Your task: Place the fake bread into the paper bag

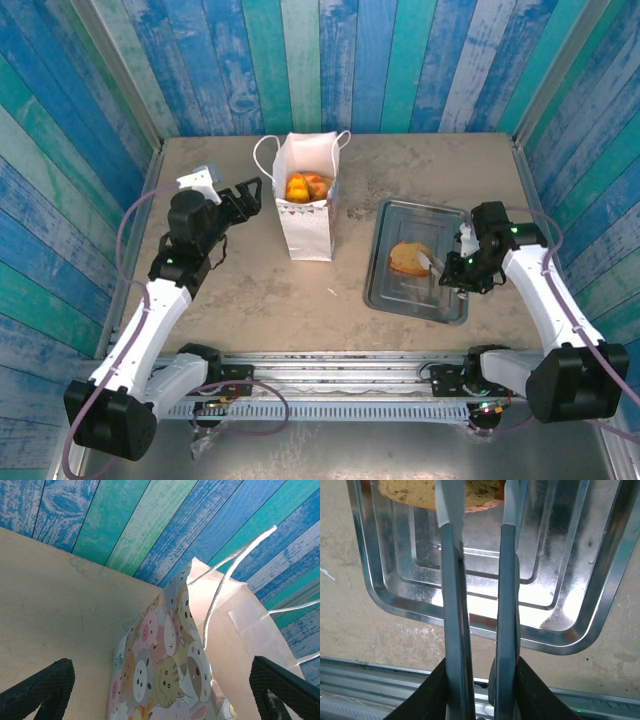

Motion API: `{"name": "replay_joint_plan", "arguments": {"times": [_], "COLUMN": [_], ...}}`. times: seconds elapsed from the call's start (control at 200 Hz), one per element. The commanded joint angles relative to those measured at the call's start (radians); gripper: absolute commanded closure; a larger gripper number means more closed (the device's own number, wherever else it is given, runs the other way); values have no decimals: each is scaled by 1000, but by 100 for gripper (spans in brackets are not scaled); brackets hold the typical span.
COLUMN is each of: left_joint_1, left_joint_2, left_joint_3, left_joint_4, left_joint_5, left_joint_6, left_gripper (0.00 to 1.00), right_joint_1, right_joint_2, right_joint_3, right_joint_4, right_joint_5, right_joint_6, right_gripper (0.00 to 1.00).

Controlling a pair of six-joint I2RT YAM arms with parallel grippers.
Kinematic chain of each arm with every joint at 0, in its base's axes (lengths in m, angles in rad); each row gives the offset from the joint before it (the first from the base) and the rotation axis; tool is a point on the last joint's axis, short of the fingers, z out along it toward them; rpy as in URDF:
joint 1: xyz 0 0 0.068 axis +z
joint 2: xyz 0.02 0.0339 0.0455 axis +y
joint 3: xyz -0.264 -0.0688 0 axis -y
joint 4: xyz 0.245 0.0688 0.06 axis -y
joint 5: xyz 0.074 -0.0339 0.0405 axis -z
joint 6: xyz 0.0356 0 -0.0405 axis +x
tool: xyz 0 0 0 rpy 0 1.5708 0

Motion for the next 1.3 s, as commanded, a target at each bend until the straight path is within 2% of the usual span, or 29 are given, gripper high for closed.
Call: {"name": "replay_joint_plan", "arguments": {"times": [0.0, 0.175, 0.406, 0.571, 0.771, 0.882, 1.022, 1.177, 1.292], "left_joint_1": [7, 18, 22, 34, 39, 40, 41, 41, 40], "left_joint_2": [-2, -2, 4, 18, -22, -22, -43, -48, -25], "left_joint_3": [30, 68, 81, 86, 20, 37, 38, 45, 43], "left_joint_4": [-21, -56, -57, -28, 29, -25, -38, -79, -60], "left_joint_5": [-22, -9, -2, 66, 104, 125, 139, 156, 198], "left_joint_6": [24, 30, 18, -70, -184, -183, -195, -178, -192], "left_gripper": [6, 6, 6, 6, 6, 6, 6, 6, 2], "right_joint_1": [-5, -5, -6, -5, -6, -5, -6, -6, -4], "right_joint_2": [-25, -52, -114, -155, -239, -274, -286, -309, -312], "right_joint_3": [25, 36, 54, 69, 90, 108, 144, 216, 261], "right_joint_4": [-32, -26, 6, 48, 80, 81, 105, 93, 95], "right_joint_5": [0, -25, -27, -65, -72, -38, -90, -71, -113], "right_joint_6": [-7, 17, 29, 33, 48, 33, 36, 18, 21], "right_gripper": [73, 82, 87, 91, 92, 92, 92, 92, 93]}}
